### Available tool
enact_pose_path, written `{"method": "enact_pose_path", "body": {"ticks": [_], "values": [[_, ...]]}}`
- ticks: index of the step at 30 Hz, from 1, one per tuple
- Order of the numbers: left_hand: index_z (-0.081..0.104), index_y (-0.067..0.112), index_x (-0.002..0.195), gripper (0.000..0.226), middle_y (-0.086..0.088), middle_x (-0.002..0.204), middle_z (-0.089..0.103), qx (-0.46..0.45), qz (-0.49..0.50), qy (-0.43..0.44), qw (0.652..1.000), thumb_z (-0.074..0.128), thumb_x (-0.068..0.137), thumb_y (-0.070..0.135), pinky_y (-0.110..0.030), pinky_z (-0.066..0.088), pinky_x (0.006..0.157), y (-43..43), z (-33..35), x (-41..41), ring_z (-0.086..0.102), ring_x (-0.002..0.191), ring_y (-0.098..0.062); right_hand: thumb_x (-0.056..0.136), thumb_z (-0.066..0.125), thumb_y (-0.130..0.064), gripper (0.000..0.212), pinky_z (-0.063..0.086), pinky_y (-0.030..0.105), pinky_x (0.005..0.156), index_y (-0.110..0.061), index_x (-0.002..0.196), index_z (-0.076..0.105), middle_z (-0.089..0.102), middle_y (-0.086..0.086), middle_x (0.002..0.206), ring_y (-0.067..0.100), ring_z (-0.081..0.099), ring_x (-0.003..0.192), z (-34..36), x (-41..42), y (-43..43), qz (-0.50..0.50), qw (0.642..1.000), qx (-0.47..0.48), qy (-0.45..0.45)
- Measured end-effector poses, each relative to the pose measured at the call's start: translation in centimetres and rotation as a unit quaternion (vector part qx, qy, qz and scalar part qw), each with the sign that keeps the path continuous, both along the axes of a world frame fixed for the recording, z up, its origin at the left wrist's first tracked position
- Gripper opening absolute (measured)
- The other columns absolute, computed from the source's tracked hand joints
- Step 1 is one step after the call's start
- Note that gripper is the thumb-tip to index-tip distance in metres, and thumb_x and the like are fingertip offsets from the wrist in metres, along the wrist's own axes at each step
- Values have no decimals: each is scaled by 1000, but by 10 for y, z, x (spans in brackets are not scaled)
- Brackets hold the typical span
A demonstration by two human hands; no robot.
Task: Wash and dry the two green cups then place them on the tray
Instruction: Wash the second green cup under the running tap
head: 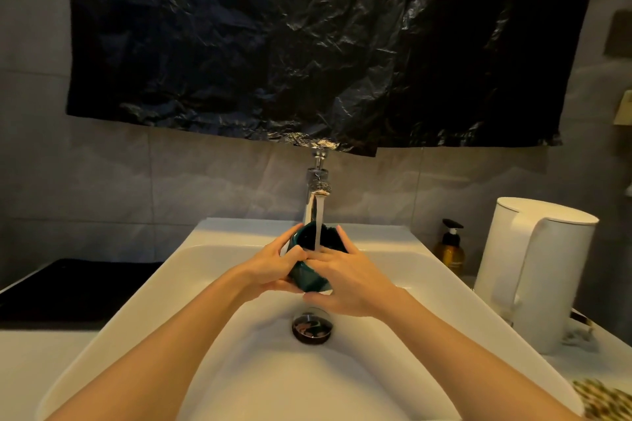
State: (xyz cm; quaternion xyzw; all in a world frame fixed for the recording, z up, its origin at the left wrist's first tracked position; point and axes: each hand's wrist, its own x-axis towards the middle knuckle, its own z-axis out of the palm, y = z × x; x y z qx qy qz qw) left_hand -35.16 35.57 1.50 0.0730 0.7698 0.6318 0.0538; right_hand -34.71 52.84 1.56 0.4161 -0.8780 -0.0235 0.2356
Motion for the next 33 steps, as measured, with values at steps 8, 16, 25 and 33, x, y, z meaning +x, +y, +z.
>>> {"method": "enact_pose_path", "body": {"ticks": [8, 16, 25, 33], "values": [[30, 40, 142, 53, -6, 140, 40, -20, 41, 10, 999, 46, 97, 18, -45, 58, 74, -1, -3, -2, 56, 111, -32, 90, 54, -38, 48, -11, 30, 115, -24, 136, 51, 62, -1, 129, 22, 49, 127, -3, -3, 3, -13, 1000, 18, 20], [30, 39, 142, 53, -7, 139, 42, -18, 26, 25, 999, 47, 97, 16, -46, 57, 80, 2, 0, 0, 55, 114, -34, 87, 58, -46, 64, -21, 43, 113, -24, 144, 39, 49, -2, 144, 19, 39, 137, -3, -9, 4, -51, 996, 55, 57], [31, 41, 141, 61, -3, 137, 40, -7, 62, 46, 997, 53, 92, 13, -46, 57, 79, -2, -1, -4, 54, 112, -33, 82, 62, -6, 28, 46, 33, 89, -14, 108, 71, 71, 8, 103, 30, 58, 99, -8, 3, -8, -10, 978, -162, -127], [37, 36, 138, 54, -4, 132, 43, -13, 98, 77, 992, 55, 92, 13, -46, 56, 84, 1, -3, -6, 52, 114, -31, 86, 62, -12, 25, 23, 36, 115, -14, 109, 68, 71, 6, 106, 29, 62, 105, -6, 2, -2, -53, 998, -36, -3]]}}
